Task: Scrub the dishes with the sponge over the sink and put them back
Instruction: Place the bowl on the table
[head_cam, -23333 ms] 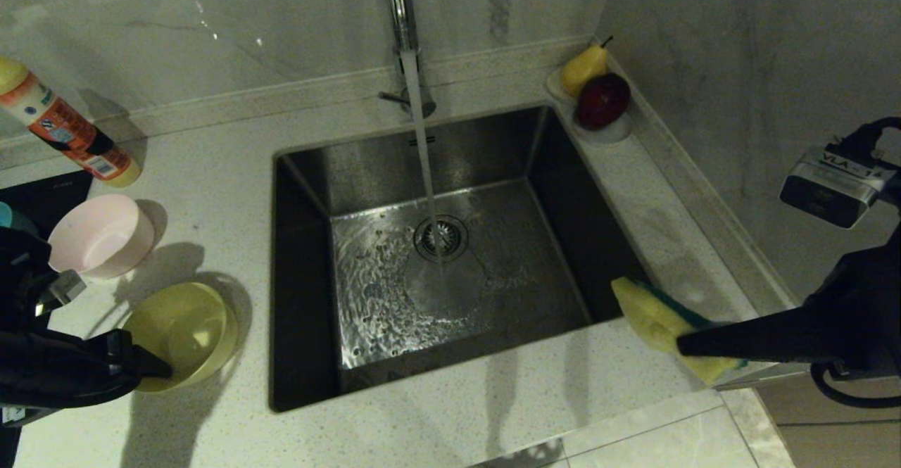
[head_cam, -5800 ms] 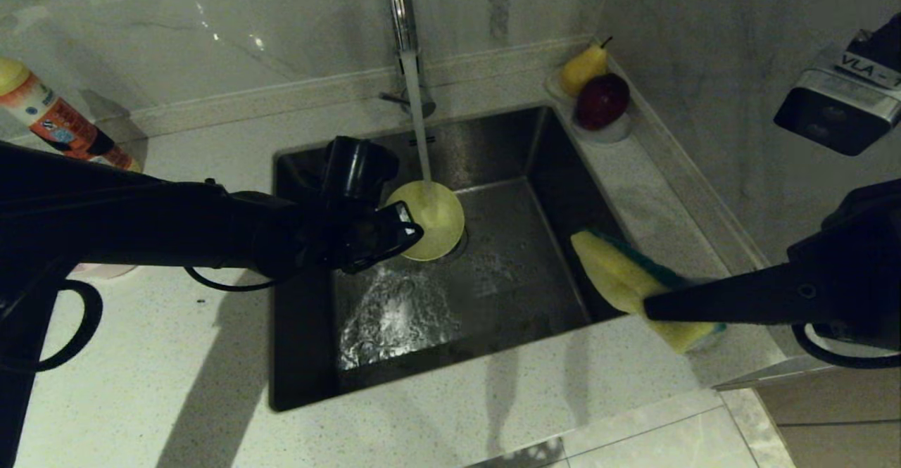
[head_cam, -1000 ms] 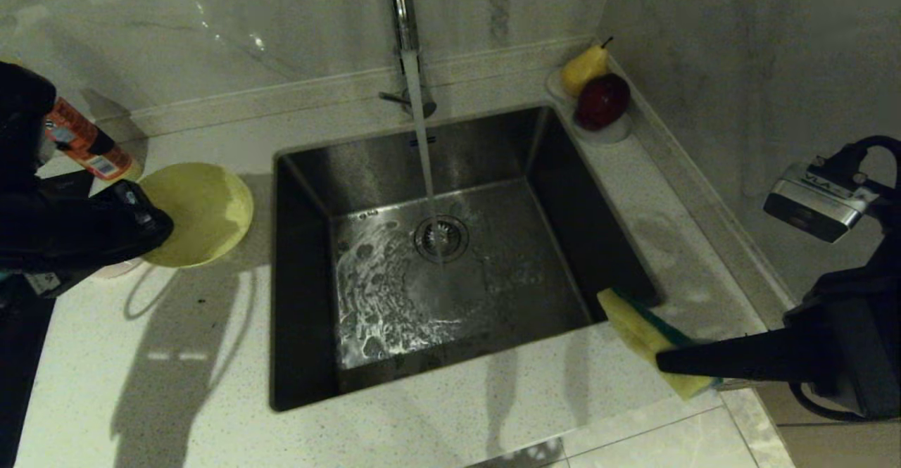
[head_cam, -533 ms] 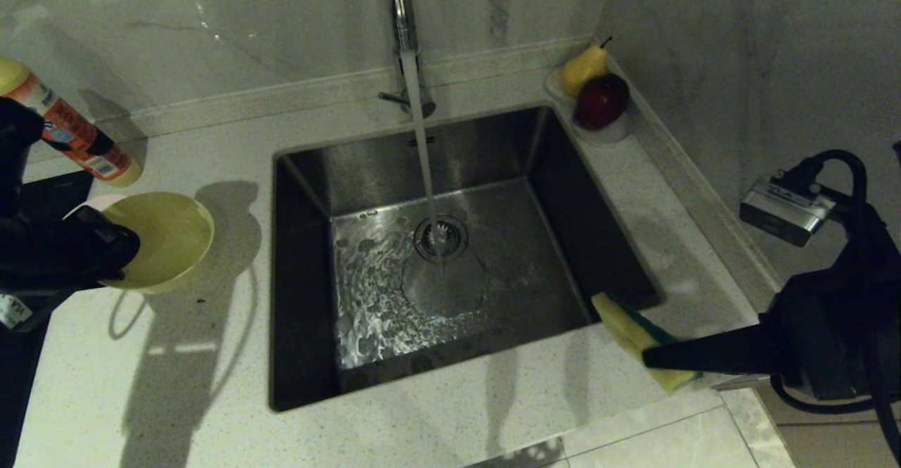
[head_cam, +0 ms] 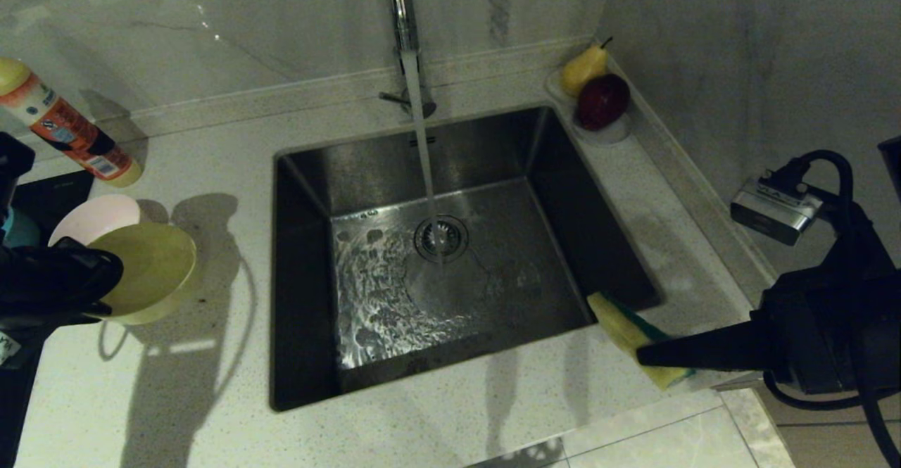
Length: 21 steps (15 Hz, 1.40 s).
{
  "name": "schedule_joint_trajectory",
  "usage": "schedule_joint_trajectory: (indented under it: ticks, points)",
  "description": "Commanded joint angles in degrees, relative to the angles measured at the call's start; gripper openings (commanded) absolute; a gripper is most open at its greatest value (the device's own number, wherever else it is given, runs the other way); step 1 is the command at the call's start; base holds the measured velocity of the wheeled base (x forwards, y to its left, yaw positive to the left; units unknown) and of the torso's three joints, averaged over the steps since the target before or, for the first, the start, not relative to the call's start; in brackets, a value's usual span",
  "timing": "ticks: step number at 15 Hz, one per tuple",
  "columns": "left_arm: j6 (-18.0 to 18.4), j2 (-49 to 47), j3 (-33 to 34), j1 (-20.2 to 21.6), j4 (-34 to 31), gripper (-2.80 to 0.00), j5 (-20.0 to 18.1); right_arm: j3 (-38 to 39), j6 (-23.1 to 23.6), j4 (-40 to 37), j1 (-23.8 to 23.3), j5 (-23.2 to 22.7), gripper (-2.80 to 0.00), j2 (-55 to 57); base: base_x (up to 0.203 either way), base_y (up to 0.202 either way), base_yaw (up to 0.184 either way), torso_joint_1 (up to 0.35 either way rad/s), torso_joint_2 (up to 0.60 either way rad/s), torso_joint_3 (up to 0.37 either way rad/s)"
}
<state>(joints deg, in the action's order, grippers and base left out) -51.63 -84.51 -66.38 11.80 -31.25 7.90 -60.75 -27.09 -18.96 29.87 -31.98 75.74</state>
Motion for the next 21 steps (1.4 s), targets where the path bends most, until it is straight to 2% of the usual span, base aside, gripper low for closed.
schedule_joint_trajectory:
  ticks: [1, 13, 16, 17, 21]
  points:
    - [-0.3, -0.2, 1.6, 0.7, 0.0, -2.8, 0.1, -0.1, -0.2, -0.2, 0.1, -0.2, -2.8, -0.2, 0.0, 0.0, 0.0, 0.0, 0.0, 0.0]
    - [-0.3, -2.8, 5.4, 1.3, 0.8, -2.8, 0.5, 1.2, -0.1, 0.1, 0.0, -0.3, -2.8, -0.3, 0.0, 0.0, 0.0, 0.0, 0.0, 0.0]
    - [-0.3, -3.5, 6.8, 1.5, 3.8, -2.8, 0.7, 1.5, -0.1, 0.0, 0.1, -0.3, -2.8, -1.3, 0.0, 0.0, 0.0, 0.0, 0.0, 0.0]
    - [-0.2, -4.0, 7.5, 1.5, 5.5, 0.0, 0.7, 1.6, -0.2, 0.0, 0.1, -0.5, -2.8, -1.5, 0.0, 0.0, 0.0, 0.0, 0.0, 0.0]
    - [-0.3, -3.1, 5.9, 1.6, 6.0, 0.0, 0.5, 1.9, -0.1, 0.2, 0.1, -0.5, -2.8, -0.9, 0.0, 0.0, 0.0, 0.0, 0.0, 0.0]
